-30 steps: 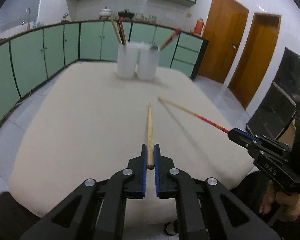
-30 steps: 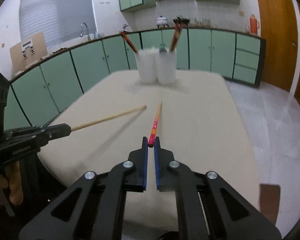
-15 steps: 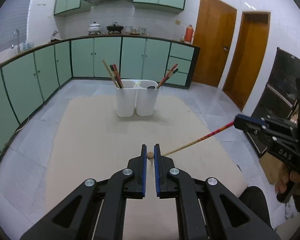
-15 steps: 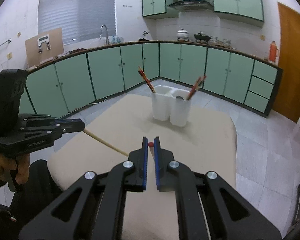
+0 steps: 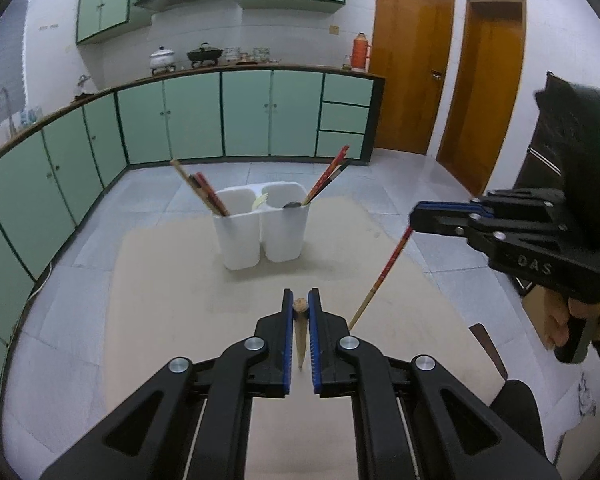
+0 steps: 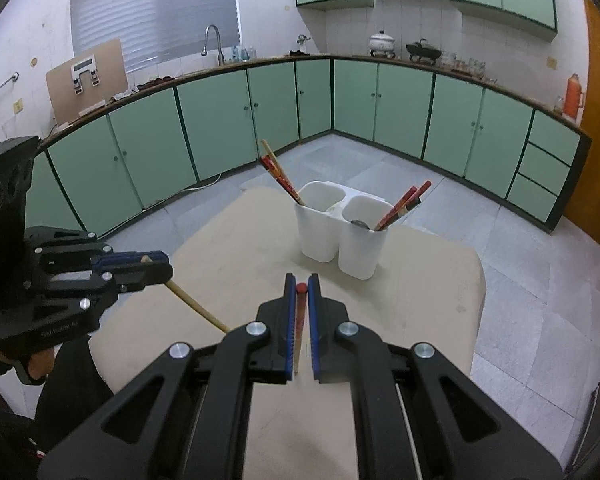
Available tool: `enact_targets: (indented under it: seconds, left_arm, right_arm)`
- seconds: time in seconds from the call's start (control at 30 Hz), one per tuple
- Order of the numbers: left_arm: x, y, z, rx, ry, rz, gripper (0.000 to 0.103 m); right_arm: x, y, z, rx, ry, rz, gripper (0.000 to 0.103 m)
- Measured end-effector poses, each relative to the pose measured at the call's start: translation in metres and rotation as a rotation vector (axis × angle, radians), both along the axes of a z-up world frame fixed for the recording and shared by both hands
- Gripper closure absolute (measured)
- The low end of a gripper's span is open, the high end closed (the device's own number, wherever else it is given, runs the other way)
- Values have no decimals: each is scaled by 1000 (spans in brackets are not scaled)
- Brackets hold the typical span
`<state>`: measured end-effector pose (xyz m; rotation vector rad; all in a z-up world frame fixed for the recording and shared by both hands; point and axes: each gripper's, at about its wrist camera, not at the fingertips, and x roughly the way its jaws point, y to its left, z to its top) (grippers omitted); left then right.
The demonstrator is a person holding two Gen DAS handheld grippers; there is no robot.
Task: Organize utensils
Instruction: 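Lift both held chopsticks and carry them above the cup holder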
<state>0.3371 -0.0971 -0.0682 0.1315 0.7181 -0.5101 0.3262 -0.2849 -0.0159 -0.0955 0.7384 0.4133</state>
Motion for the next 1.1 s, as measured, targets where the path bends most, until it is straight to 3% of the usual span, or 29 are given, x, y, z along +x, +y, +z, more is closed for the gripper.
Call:
enact_targets:
  seconds: [0.33, 0.77, 1.1]
  left_arm:
    - [18, -8, 20, -2, 5, -37, 96]
    - [70, 12, 113, -41, -90, 31, 96]
    - [129, 6, 152, -52, -160, 93, 96]
  right_arm:
    - [19, 4, 27, -16, 7, 24, 98]
    - [56, -2, 112, 12, -60, -7, 98]
    - [108, 1, 154, 9, -115, -37, 98]
